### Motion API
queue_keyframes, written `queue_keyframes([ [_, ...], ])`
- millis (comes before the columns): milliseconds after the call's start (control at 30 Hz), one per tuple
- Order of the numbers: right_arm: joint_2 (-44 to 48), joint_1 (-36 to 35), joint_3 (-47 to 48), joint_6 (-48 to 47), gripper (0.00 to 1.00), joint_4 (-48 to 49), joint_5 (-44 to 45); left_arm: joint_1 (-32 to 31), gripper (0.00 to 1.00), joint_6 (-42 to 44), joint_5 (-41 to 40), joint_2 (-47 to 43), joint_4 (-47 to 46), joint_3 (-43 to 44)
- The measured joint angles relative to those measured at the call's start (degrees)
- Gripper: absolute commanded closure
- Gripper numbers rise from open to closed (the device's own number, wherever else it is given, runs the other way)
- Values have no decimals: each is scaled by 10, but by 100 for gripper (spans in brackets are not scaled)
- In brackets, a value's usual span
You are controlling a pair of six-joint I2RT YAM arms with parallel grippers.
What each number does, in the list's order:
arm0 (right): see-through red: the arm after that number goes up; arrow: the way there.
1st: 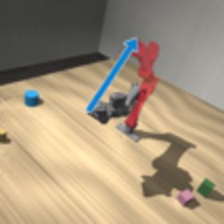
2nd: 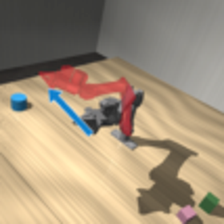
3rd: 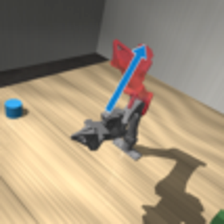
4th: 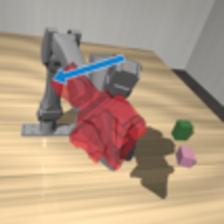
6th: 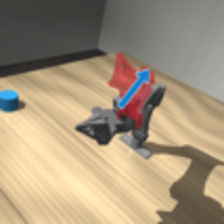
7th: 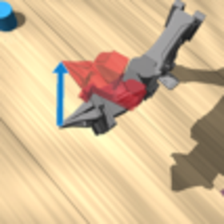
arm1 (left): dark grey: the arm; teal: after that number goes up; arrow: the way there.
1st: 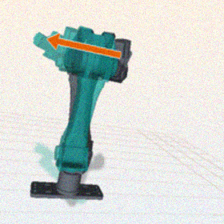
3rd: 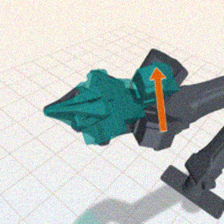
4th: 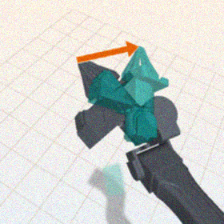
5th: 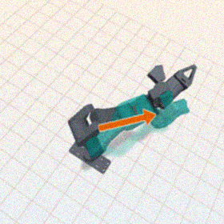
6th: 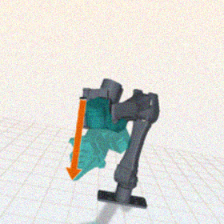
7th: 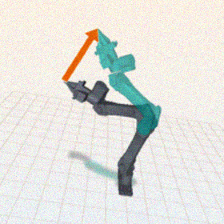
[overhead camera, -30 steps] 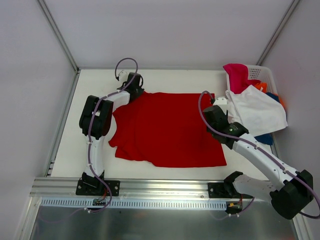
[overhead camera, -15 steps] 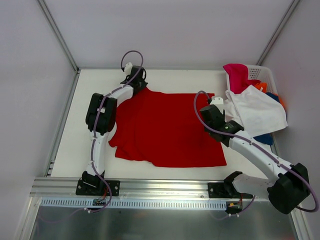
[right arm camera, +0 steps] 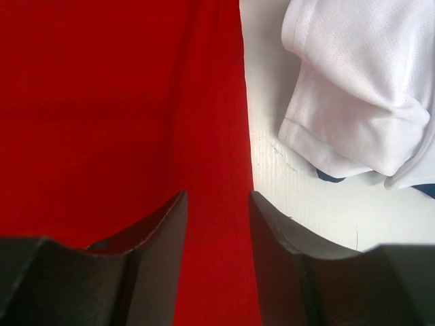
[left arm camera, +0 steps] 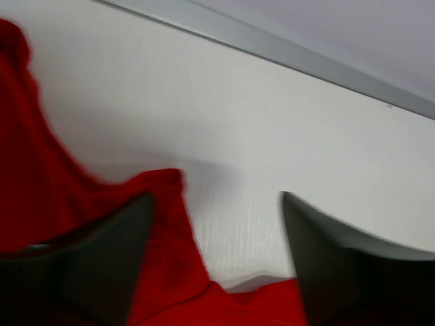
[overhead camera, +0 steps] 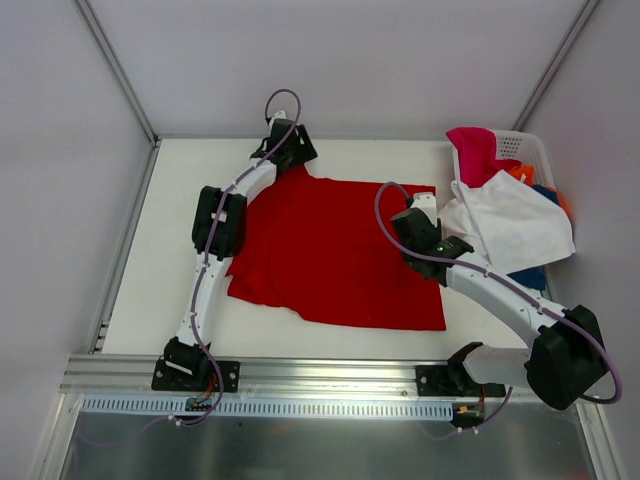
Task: Fold and stack the t-shirts
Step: Flatten the tshirt out
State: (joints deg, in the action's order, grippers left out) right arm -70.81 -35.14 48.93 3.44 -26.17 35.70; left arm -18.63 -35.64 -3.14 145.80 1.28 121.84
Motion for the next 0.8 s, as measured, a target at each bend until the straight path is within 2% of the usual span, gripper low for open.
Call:
queue_keyframes([
  [33, -3, 0, 0, 0, 56, 2, 0, 0, 1, 5, 12, 7, 3, 14],
  [233, -11, 0, 0, 0, 56, 8, -7, 4, 1, 25, 57, 30, 5, 59],
  [367, -13, -7, 0, 0, 56, 9, -9, 3, 1, 53, 75, 23, -8, 52],
  [433, -13, -14, 1, 0, 56, 9, -9, 3, 1, 71, 82, -3, -17, 19],
  [633, -17, -38, 31, 4, 52, 2, -8, 2, 1, 125, 101, -147, -23, -43],
  [700, -17, -51, 49, 7, 49, -2, -6, 2, 1, 132, 97, -233, -20, -82],
  [800, -11, -76, 64, 17, 44, -4, -6, -4, 1, 134, 37, -412, -27, -208],
])
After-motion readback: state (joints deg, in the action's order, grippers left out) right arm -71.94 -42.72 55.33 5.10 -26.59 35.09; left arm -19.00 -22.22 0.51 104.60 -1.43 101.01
